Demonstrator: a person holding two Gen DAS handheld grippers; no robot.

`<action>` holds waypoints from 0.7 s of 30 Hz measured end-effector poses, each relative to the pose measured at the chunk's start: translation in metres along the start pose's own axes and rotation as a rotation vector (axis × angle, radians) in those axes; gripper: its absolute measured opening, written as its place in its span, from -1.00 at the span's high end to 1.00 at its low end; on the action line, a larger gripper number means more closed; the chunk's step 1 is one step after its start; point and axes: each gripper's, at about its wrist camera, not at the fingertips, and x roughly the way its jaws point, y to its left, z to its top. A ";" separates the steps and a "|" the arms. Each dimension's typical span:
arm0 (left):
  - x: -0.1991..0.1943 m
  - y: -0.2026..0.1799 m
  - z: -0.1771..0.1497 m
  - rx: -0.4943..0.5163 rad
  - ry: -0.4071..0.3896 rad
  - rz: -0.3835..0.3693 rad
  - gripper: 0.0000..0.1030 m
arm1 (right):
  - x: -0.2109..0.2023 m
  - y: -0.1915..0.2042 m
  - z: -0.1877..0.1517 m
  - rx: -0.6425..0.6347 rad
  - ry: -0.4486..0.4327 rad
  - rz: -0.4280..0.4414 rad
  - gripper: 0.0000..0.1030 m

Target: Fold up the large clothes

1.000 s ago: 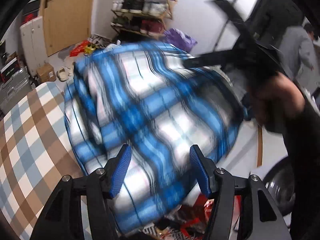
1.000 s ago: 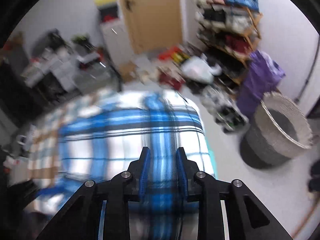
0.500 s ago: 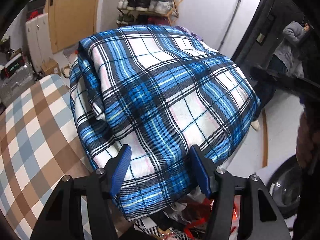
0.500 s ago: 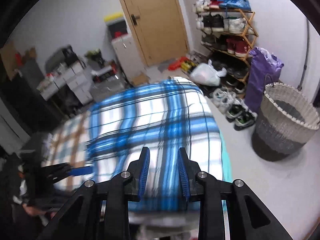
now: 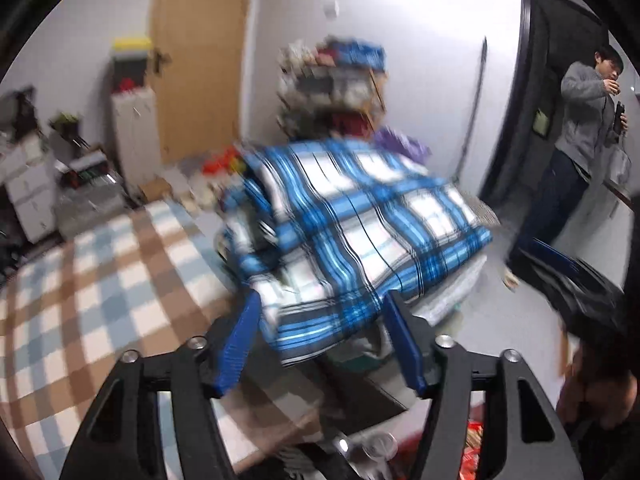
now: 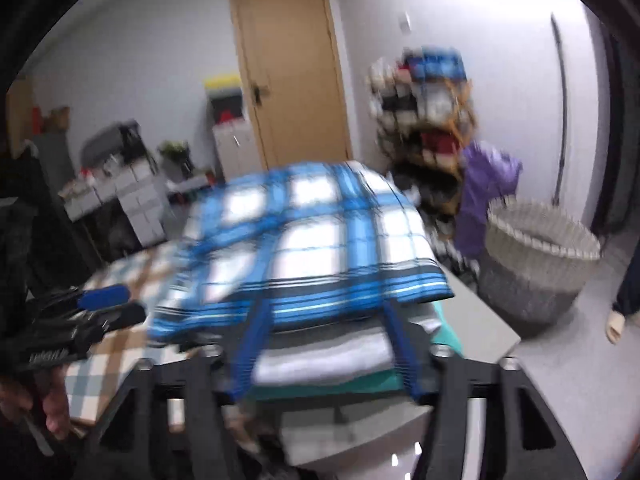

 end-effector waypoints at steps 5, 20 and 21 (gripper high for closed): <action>-0.062 -0.004 -0.024 0.031 -0.228 0.103 -0.78 | -0.069 0.037 -0.030 -0.014 -0.291 -0.007 -1.00; -0.077 -0.006 -0.066 -0.010 -0.276 0.161 -0.98 | -0.115 0.086 -0.084 -0.093 -0.485 -0.170 -1.00; -0.074 -0.005 -0.067 -0.011 -0.266 0.168 -0.98 | -0.111 0.082 -0.086 -0.070 -0.462 -0.163 -1.00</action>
